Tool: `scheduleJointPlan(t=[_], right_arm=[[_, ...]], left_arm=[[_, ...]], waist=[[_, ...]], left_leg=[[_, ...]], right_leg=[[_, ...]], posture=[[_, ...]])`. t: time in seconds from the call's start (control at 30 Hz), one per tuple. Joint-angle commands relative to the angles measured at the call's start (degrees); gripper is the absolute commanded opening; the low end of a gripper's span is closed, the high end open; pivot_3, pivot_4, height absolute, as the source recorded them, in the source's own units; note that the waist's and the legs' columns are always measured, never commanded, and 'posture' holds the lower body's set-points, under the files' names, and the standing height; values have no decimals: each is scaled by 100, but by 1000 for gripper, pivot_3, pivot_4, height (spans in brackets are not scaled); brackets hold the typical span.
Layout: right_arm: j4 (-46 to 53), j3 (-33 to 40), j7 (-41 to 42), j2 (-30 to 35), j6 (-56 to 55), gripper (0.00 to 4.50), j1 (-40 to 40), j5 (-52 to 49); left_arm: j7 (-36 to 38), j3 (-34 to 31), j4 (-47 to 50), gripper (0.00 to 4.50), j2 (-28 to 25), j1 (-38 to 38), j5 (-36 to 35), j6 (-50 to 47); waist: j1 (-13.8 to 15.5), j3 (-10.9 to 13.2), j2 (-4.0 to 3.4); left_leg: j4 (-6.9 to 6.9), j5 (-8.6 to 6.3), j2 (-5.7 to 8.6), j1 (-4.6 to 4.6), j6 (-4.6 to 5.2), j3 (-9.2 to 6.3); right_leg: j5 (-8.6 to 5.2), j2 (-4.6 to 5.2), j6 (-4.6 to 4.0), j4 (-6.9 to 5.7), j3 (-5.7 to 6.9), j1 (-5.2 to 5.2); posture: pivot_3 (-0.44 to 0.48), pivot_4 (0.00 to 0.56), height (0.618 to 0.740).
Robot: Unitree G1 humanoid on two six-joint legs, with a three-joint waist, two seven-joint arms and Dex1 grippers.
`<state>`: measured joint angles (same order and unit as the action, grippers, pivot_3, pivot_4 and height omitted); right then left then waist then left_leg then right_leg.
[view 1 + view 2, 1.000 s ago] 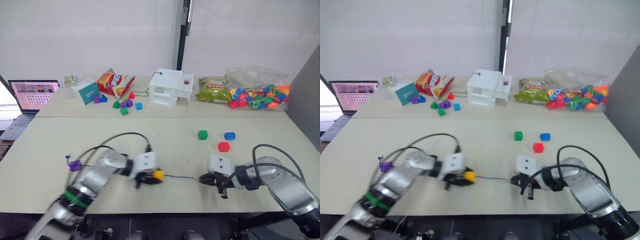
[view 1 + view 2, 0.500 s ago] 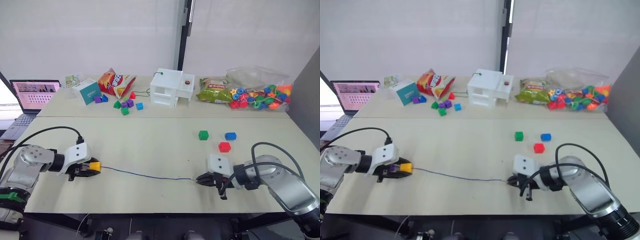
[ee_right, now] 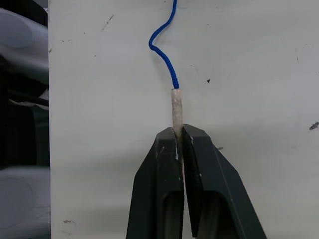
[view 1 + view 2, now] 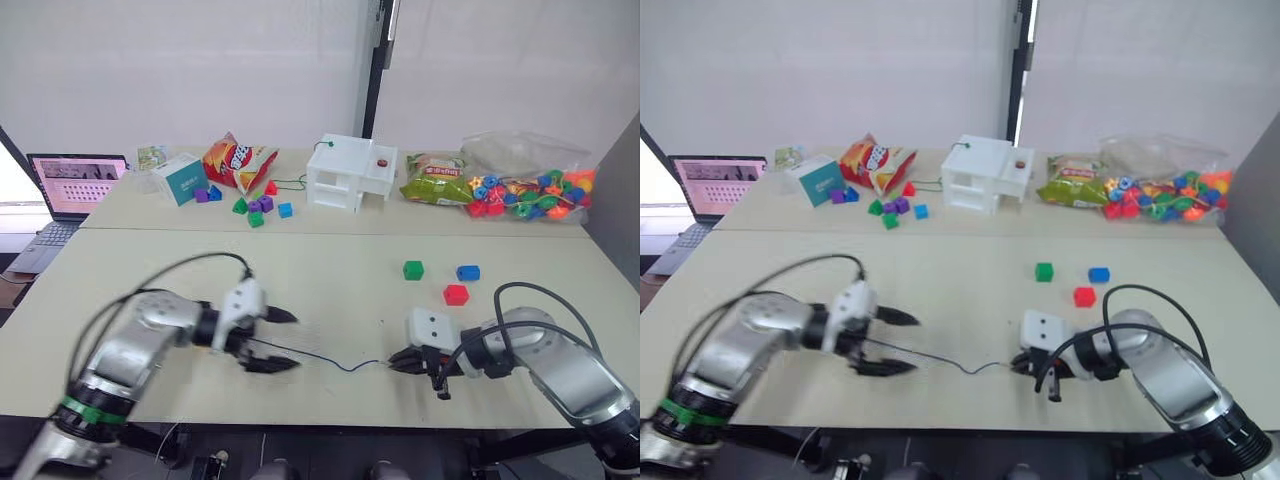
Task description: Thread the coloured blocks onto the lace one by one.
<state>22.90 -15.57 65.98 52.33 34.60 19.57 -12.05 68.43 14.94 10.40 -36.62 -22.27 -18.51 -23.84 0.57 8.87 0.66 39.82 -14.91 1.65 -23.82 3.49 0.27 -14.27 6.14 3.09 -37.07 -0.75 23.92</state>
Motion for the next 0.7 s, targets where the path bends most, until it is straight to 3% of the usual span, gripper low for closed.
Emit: scheduleJointPlan(t=[0.03, 0.17, 0.33, 0.43, 0.7], right_arm=[[85, -47, -23, -2, 37, 0, 140, 53], [91, -93, -51, 13, 68, 0, 197, 75], [162, -76, -80, 51, 109, 0, 154, 72], [184, -88, -107, 39, 138, 0, 157, 67], [313, -74, -159, 55, 275, 0, 121, 25]], left_arm=[[-689, 599, -30, 4324, 718, -340, 554, 112], [-1029, 936, -549, 4324, 1441, -638, 829, 179], [-848, 1169, -929, 4324, 1631, -877, 1001, 314], [-787, 1213, -964, 3518, 1666, -892, 1001, 318], [-820, 1318, -1140, 854, 1967, -1019, 1097, 327]], waist=[[18, 1, 2], [23, 2, 4], [-6, 2, 4], [6, 2, 4], [28, 2, 4]], left_leg=[[1, 1, 2, 0, 0, 0], [8, 1, 8, -2, 0, 0], [2, 1, 8, -1, 0, 0], [3, 1, 8, -1, 0, -1], [7, 1, 13, -1, 0, -2]], right_leg=[[0, -1, 0, 0, 0, 0], [2, 1, 3, 0, 0, -3], [2, -2, 3, 0, -1, 4], [2, -1, 3, 0, -1, 3], [2, 5, 4, 1, 0, -1]], posture=[[0, 150, 740], [0, 150, 740], [0, 150, 740], [0, 150, 740], [0, 150, 740]])
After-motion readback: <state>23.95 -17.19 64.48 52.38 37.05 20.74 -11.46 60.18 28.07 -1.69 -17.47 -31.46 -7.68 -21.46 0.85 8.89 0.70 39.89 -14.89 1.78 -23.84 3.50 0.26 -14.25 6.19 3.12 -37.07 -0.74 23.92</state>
